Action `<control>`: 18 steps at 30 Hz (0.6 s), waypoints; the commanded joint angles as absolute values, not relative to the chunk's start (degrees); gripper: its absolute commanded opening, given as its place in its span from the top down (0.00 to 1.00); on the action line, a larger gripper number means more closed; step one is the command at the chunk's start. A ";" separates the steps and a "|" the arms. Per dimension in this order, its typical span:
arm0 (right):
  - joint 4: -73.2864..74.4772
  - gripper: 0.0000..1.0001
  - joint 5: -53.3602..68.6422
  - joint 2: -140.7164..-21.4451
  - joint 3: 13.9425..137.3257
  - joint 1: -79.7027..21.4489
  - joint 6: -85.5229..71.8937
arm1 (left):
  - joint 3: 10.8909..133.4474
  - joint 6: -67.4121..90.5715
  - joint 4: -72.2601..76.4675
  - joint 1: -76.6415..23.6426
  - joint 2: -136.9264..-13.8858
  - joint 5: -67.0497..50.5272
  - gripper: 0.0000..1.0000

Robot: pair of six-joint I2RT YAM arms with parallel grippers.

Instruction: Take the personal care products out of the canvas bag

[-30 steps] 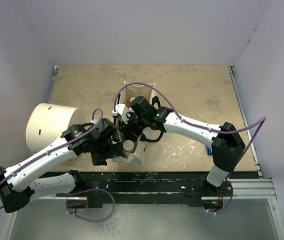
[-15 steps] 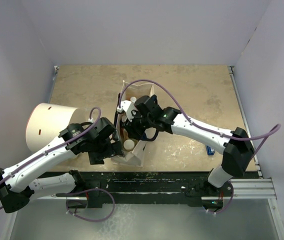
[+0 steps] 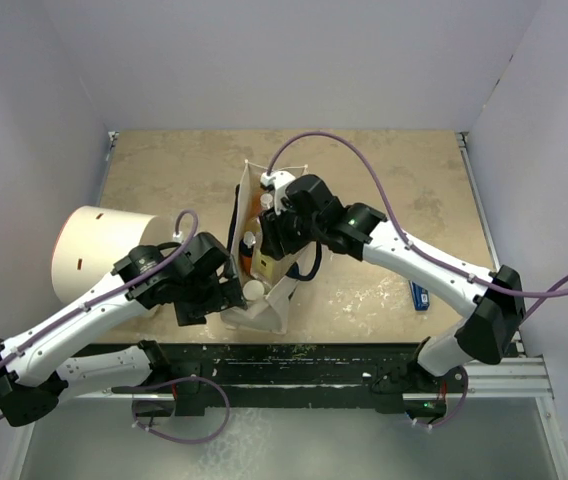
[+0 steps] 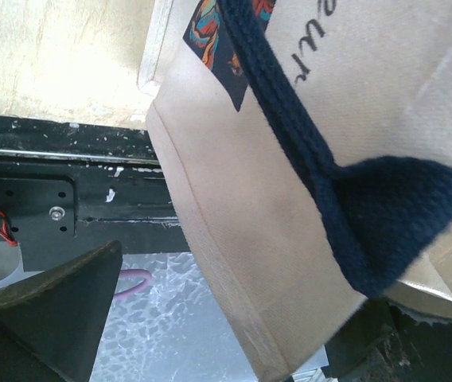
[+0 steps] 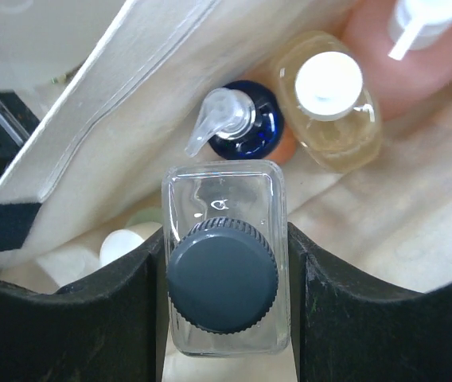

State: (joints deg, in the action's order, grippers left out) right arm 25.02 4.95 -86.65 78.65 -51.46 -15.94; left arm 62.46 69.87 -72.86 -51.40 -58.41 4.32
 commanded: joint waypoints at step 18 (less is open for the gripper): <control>17.77 1.00 31.59 -80.16 94.82 -34.06 -52.11 | 79.65 63.84 -78.59 -51.33 -56.89 18.96 0.01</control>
